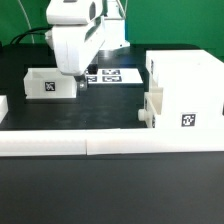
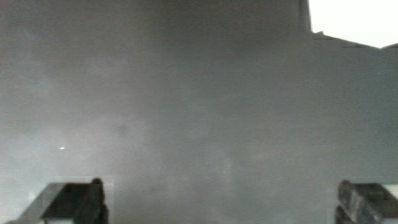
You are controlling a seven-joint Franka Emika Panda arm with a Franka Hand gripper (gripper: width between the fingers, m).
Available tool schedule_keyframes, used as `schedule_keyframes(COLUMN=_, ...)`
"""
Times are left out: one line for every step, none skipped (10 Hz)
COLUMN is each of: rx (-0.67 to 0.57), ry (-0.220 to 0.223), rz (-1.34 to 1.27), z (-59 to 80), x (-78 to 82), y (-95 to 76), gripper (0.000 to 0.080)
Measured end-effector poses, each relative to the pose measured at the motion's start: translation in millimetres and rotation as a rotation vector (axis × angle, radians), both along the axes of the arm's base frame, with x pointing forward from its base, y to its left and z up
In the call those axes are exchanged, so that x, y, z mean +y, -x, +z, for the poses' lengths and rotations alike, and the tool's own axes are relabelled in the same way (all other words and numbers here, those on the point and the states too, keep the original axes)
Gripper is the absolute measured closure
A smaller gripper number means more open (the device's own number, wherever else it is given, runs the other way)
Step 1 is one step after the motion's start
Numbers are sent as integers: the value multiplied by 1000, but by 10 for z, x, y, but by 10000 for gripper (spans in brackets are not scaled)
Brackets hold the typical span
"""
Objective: Assemble drawer
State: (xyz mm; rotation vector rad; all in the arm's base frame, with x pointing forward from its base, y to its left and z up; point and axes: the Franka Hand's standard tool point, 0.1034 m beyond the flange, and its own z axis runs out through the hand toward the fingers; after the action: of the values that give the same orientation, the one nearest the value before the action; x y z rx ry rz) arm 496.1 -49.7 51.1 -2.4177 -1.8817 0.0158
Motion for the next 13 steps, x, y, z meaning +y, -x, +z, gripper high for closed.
schedule_keyframes(rx=4, ry=4, rz=-76, z=0, x=2, y=0, gripper=151)
schedule_keyframes(rx=9, ry=8, rz=-149, z=-4, x=-5, y=6, gripper=151)
schedule_keyframes(rx=3, ry=10, rz=-230, z=-14, x=-73, y=49, gripper=151)
schedule_keyframes(rx=-9, ry=21, rz=-342, z=6, x=-137, y=152, gripper=151)
schedule_keyframes(rx=-16, ry=29, rz=-459, z=26, x=-147, y=265, gripper=151)
schedule_keyframes(rx=-33, ry=34, rz=-555, z=54, x=-148, y=352, gripper=151)
schedule_keyframes(rx=-40, ry=38, rz=-642, z=109, x=-153, y=444, gripper=151)
schedule_keyframes(rx=-39, ry=41, rz=-743, z=170, x=-148, y=465, gripper=151)
schedule_keyframes(rx=-36, ry=42, rz=-789, z=160, x=-142, y=464, gripper=151)
schedule_keyframes(rx=-31, ry=42, rz=-840, z=151, x=-135, y=467, gripper=151)
schedule_keyframes(rx=-27, ry=39, rz=-899, z=150, x=-128, y=467, gripper=151)
schedule_keyframes(rx=-24, ry=40, rz=-947, z=147, x=-124, y=471, gripper=151)
schedule_keyframes(rx=-12, ry=44, rz=-1057, z=127, x=-115, y=513, gripper=151)
